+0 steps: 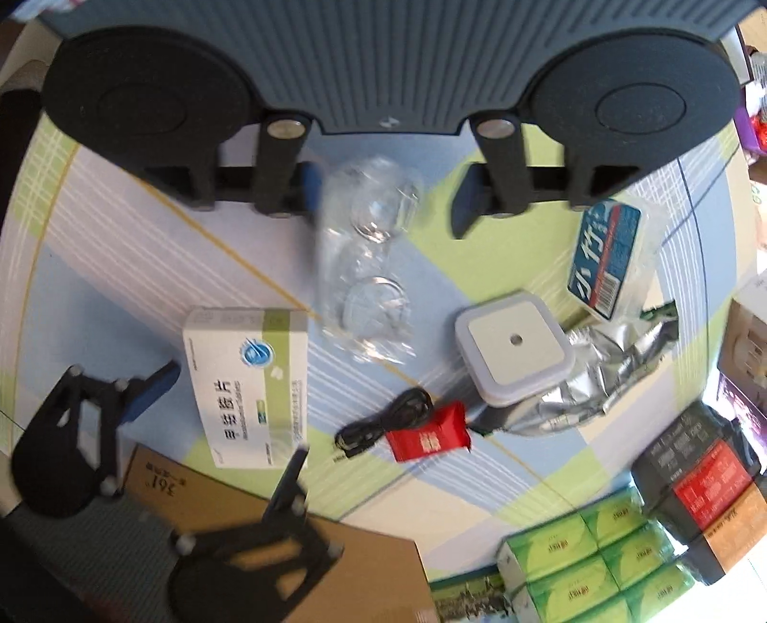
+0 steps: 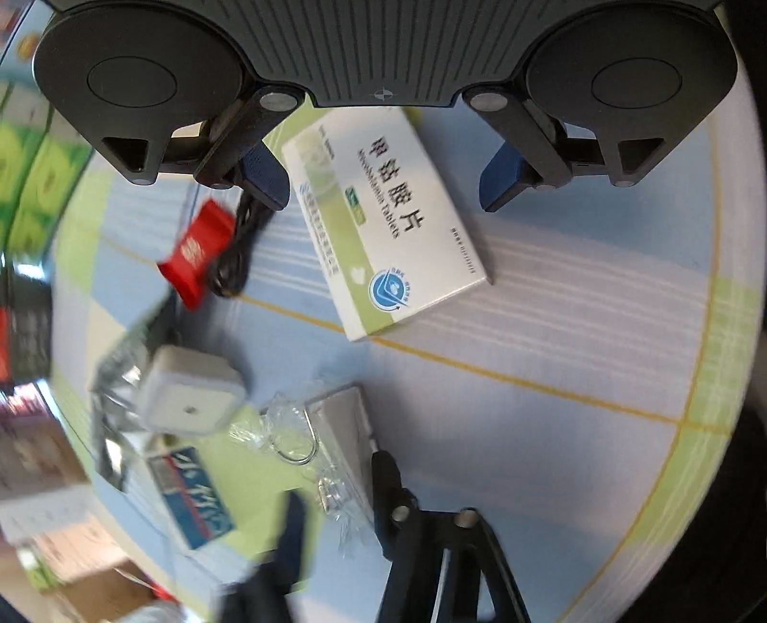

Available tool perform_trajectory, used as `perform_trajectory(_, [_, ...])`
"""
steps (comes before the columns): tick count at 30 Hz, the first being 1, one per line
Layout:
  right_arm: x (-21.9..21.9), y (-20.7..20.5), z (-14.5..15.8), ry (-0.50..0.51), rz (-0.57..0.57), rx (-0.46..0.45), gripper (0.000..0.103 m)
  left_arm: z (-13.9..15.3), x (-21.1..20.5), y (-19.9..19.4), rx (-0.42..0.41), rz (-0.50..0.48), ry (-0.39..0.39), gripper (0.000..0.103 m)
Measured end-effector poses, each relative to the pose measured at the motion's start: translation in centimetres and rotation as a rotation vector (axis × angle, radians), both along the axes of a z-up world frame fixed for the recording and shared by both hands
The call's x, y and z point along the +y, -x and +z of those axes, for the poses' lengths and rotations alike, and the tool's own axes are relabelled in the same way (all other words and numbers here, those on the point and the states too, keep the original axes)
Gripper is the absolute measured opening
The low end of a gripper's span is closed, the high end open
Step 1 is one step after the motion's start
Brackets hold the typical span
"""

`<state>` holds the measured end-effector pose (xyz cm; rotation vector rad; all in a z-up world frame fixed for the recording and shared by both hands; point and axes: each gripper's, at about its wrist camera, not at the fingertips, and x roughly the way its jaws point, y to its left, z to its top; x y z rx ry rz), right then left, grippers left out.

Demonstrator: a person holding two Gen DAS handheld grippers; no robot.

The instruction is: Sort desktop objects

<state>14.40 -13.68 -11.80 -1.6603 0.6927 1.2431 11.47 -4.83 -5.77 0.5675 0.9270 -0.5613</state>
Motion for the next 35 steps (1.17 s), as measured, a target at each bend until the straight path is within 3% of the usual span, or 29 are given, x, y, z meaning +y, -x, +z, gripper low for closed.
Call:
perform_trajectory(5, [1.5,-1.9,-0.9,0.030,-0.039,0.085,0.086,-0.4,0.1,-0.3,0.016,-0.005,0.062,0.052])
perform_trajectory(12, [2.9,-4.6,0.2,-0.069,-0.368,0.168,0.075,-0.8,0.6,-0.2,0.036,0.038,0.102,0.052])
perform_trajectory(13, [3.0,-4.6,0.5,-0.088,-0.422,0.171,0.069,-0.8,0.7,-0.2,0.037,0.047,0.104,0.052])
perform_trajectory(16, [3.2,-4.3,1.8,-0.147,-0.585,0.196,0.036,-0.5,1.1,0.2,0.040,0.071,0.112,0.052])
perform_trajectory(18, [3.0,-4.2,2.5,-0.196,-0.731,0.246,0.030,-0.2,1.3,0.5,0.039,0.081,0.122,0.052])
perform_trajectory(21, [2.6,-3.7,3.4,-0.256,-0.750,0.314,0.032,0.1,1.4,0.9,0.033,0.082,0.117,0.052])
perform_trajectory(22, [2.3,-3.6,3.8,-0.276,-0.730,0.303,0.043,0.2,1.4,1.0,0.031,0.080,0.114,0.052])
perform_trajectory(23, [2.3,-3.7,3.9,-0.286,-0.702,0.273,0.061,0.3,1.4,1.1,0.029,0.076,0.113,0.052])
perform_trajectory(25, [1.6,-2.6,4.3,-0.286,-0.625,0.215,0.075,0.3,1.4,1.2,0.023,0.070,0.107,0.052])
perform_trajectory(30, [1.8,-3.4,3.0,-0.194,-0.477,0.157,0.079,-0.2,1.4,0.5,0.023,0.076,0.106,0.052])
perform_trajectory(35, [1.8,-4.4,1.3,-0.119,-0.417,0.199,0.081,-1.0,1.4,0.1,0.037,0.072,0.112,0.052])
